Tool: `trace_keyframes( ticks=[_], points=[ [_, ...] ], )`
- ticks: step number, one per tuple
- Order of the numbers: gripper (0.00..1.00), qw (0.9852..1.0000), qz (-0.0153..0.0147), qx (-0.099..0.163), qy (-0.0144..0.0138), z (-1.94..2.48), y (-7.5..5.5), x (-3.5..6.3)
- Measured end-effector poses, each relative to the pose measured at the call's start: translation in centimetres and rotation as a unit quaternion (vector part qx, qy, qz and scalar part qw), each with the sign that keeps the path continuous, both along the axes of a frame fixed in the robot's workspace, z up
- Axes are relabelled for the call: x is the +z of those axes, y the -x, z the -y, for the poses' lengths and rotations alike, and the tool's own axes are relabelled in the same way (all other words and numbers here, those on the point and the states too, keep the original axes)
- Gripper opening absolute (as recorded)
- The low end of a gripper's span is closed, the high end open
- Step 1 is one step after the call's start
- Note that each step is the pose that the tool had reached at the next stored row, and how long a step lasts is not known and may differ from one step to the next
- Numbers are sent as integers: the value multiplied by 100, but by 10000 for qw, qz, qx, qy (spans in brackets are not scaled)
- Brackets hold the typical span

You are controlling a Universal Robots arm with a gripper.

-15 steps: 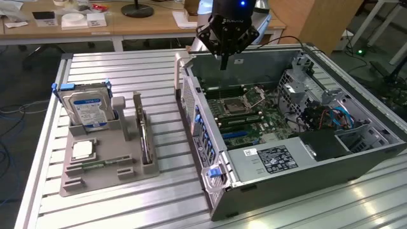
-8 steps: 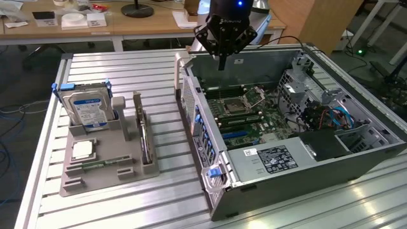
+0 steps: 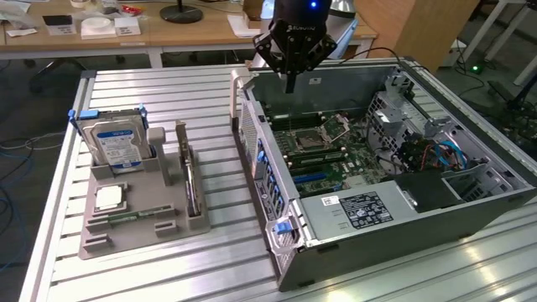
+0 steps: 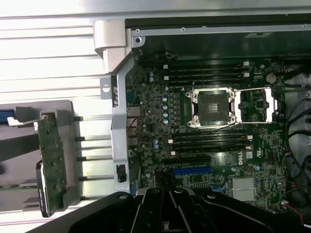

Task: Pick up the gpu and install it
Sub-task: 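Reach for the gpu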

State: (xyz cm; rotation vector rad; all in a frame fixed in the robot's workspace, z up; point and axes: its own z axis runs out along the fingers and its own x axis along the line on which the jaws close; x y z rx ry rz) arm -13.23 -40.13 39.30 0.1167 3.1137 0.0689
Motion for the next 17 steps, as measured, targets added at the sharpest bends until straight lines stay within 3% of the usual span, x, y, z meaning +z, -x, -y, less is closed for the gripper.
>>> trace_keyframes(
  ticks=[17],
  points=[
    [11, 10000, 0, 0, 0, 8, 98, -4]
  ],
)
